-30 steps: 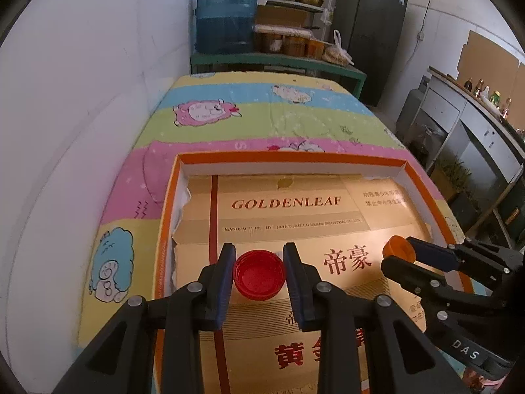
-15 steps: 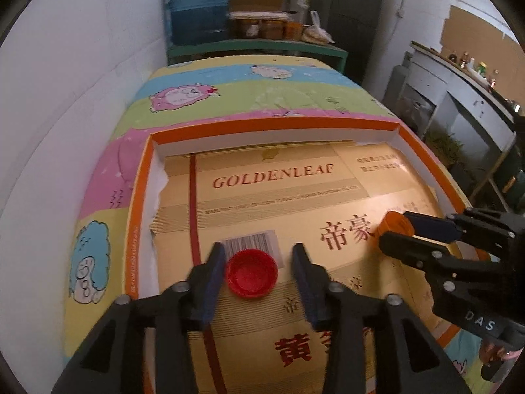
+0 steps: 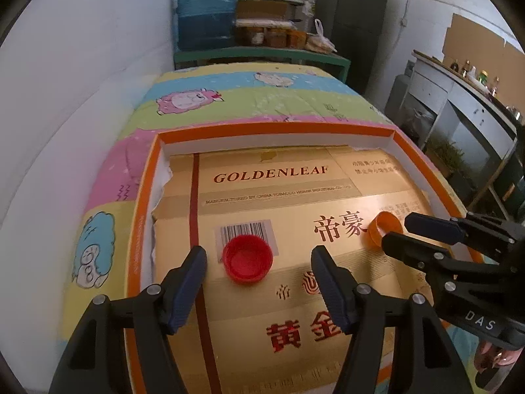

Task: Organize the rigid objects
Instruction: 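Lower and open the left gripper on the red cap while the right releases the orange cap, then withdraw both grippers from the box lid back toward the remaining items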

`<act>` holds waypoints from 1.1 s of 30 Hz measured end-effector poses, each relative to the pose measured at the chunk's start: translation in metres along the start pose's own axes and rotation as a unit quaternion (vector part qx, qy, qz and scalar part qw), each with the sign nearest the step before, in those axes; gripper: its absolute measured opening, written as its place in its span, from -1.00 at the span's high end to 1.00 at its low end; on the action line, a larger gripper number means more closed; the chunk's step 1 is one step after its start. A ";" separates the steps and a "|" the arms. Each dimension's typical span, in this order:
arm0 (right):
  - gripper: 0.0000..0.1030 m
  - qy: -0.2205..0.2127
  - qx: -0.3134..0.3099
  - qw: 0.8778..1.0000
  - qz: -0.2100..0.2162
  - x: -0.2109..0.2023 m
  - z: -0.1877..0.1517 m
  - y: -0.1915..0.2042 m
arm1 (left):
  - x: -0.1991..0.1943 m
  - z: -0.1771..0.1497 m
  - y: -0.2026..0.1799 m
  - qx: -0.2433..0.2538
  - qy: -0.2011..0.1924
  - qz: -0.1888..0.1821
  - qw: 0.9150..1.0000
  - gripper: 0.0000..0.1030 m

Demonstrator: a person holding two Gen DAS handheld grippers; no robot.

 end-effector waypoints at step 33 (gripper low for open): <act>0.23 -0.070 0.022 0.997 -0.034 -0.124 -0.026 0.054 | -0.127 -0.027 0.003 -0.045 -0.080 -0.005 0.996 -0.16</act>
Point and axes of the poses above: each gripper's, at about its wrist camera, not at the fingertips, and x roughly the way its jaws point, y to its left, z to its top, the point moved 8 cm from there along x, roughly the way its jaws point, and after that the axes turned 13 degrees about -x, right-handed, at the moved point
